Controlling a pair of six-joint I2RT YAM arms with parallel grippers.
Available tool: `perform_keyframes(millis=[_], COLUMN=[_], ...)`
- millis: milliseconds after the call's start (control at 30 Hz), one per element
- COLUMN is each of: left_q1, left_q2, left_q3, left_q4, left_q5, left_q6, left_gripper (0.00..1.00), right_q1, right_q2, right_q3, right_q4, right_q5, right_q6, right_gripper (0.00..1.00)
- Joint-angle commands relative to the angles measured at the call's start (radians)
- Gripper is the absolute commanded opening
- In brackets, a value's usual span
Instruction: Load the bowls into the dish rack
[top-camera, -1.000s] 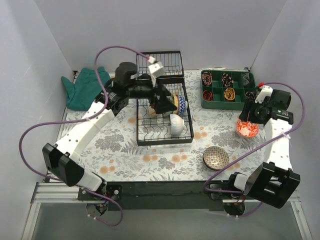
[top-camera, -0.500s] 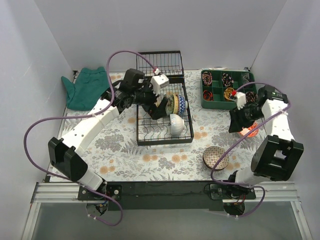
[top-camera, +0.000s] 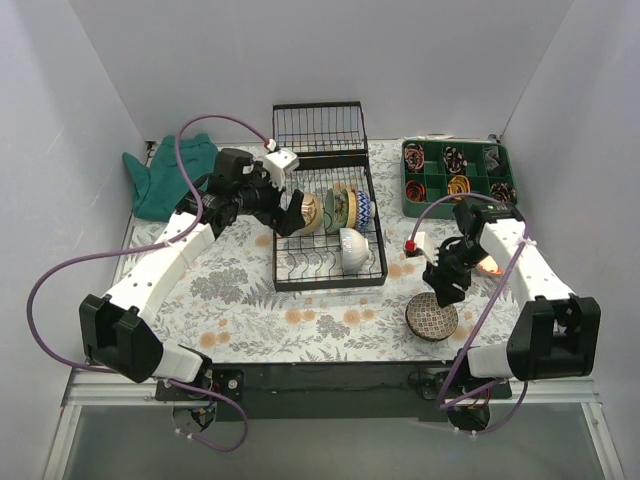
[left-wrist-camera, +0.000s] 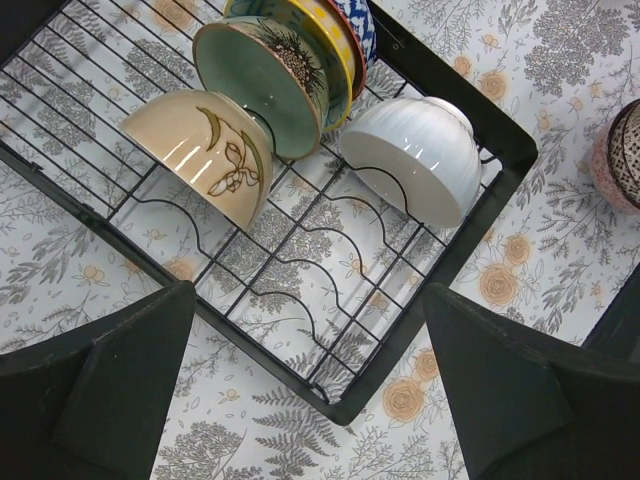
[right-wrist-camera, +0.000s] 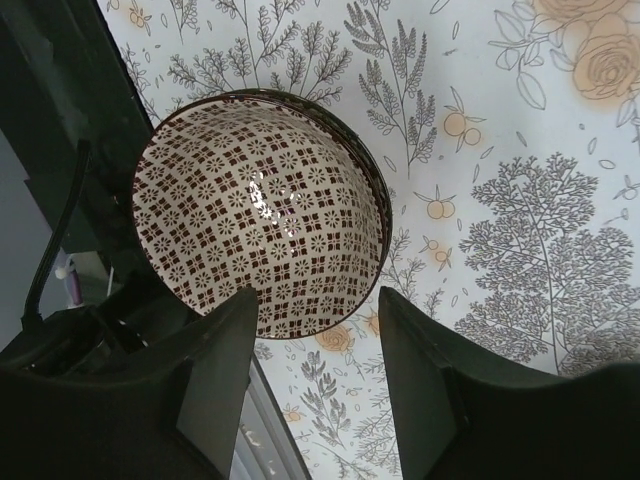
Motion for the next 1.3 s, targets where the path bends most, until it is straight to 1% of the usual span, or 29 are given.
perform_keyframes(millis=[0, 133, 167, 300, 400, 433, 533, 633, 800, 900, 933, 1000, 1133, 1200, 1267], left_q1=[0.016, 0.045, 0.058, 0.115, 0.169, 0.189, 0.322, 0.376, 0.413, 0.43, 0.466, 0.48, 0.508, 0.514, 0.522], left_q2=[-0.074, -0.075, -0.075, -0.095, -0.129, -0.137, -0.155, -0.175, -0.215, -0.233, -0.238, -0.249, -0.261, -0.275, -0.291], left_q3=[-0.047, -0.035, -0.027, 0.025, 0.017, 0.011, 0.014, 0.016, 0.016, -0.01, -0.016, -0.023, -0.027, -0.041, -0.047], left_q4=[0.061, 0.02, -0.006, -0.066, -0.071, -0.066, -0.075, -0.083, -0.092, -0.086, -0.086, -0.086, -0.091, -0.092, -0.092], left_q5=[0.043, 0.032, 0.023, -0.067, -0.087, -0.083, -0.037, -0.028, 0.025, 0.058, 0.067, 0.083, 0.077, 0.072, 0.075], left_q6=[-0.046, -0.042, -0.028, 0.034, 0.061, 0.051, 0.022, 0.024, 0.02, 0.002, -0.003, -0.015, -0.022, -0.02, -0.022], left_gripper=[0.98, 0.98, 0.98, 0.98, 0.98, 0.98, 0.98, 0.98, 0.98, 0.98, 0.98, 0.98, 0.98, 0.98, 0.98], right_q1=[0.006, 0.02, 0.023, 0.023, 0.023, 0.024, 0.026, 0.032, 0.03, 0.033, 0.041, 0.049, 0.075, 0.09, 0.113], right_q2=[0.072, 0.123, 0.134, 0.148, 0.155, 0.158, 0.155, 0.143, 0.111, 0.088, 0.097, 0.118, 0.166, 0.172, 0.174], right_q3=[0.036, 0.022, 0.013, -0.063, -0.109, -0.129, -0.143, -0.145, -0.12, -0.12, -0.123, -0.133, -0.14, -0.145, -0.148], right_q4=[-0.011, -0.009, -0.006, 0.081, 0.136, 0.159, 0.198, 0.222, 0.218, 0.225, 0.227, 0.225, 0.225, 0.225, 0.224], right_q5=[0.01, -0.014, -0.01, 0.012, 0.033, 0.035, 0.026, 0.023, 0.023, 0.015, 0.018, 0.024, 0.014, 0.01, 0.004], right_q6=[0.015, -0.01, -0.024, -0.047, -0.05, -0.05, -0.036, -0.036, -0.028, -0.022, -0.022, -0.012, -0.021, -0.028, -0.034], right_gripper=[0.6, 0.58, 0.59, 0.6, 0.57, 0.56, 0.47, 0.46, 0.46, 0.47, 0.46, 0.45, 0.3, 0.26, 0.18])
